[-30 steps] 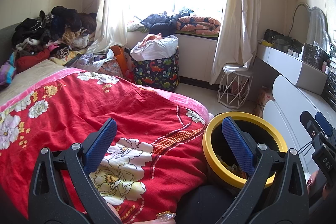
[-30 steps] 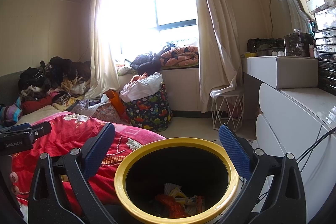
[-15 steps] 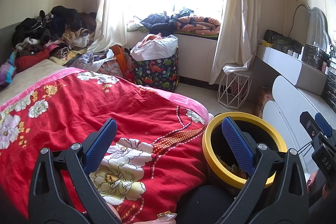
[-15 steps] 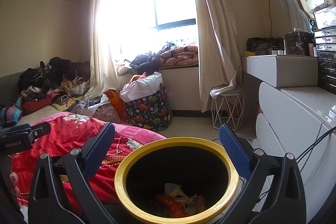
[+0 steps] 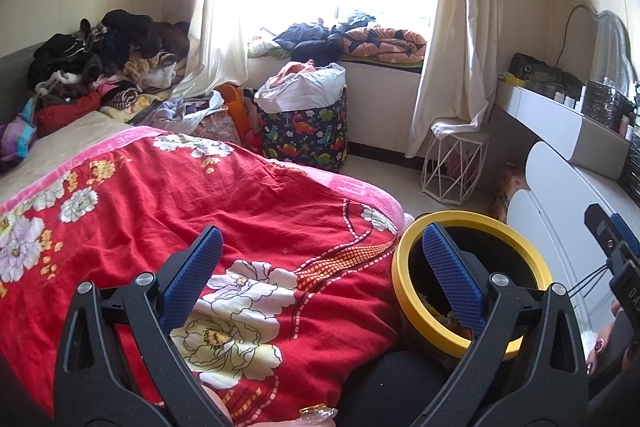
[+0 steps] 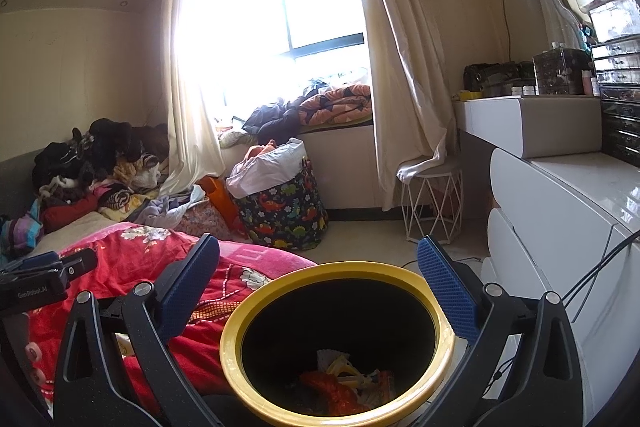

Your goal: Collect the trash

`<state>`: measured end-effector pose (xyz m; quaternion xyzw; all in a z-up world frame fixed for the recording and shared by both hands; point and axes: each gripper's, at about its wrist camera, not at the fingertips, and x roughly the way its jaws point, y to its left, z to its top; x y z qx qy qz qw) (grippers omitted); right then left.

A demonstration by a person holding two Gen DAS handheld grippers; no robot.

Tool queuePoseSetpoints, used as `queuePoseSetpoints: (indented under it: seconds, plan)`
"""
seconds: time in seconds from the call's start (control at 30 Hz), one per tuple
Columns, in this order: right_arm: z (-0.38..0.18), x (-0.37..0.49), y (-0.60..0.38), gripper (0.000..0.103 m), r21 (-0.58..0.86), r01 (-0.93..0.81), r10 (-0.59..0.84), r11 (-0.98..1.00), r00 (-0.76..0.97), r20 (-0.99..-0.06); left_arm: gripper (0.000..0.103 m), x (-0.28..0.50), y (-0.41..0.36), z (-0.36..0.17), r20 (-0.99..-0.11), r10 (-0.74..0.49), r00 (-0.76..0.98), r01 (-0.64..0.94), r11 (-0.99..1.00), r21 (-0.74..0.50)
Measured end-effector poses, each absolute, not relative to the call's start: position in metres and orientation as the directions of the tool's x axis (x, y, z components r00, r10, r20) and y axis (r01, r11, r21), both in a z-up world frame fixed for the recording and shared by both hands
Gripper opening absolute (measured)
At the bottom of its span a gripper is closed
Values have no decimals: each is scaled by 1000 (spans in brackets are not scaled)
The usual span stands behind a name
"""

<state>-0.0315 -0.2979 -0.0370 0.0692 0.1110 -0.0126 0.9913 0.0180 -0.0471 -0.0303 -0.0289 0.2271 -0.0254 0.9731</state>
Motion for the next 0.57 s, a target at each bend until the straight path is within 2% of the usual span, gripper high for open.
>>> queuePoseSetpoints:
  seconds: [0.3, 0.43, 0.57]
  plan:
    - [-37, -31, -282, 96, 103, 14, 9, 995, 976, -220, 92, 20, -37, -31, -456, -43, 889, 2, 996, -90]
    - [-35, -11, -271, 96, 106, -10, 37, 994, 965, -258, 92, 26, -20, -26, -466, -7, 885, -60, 990, -129]
    - [-25, 24, -246, 96, 132, -138, 171, 982, 945, -280, 92, 24, 14, -17, -459, 76, 885, -160, 976, -147]
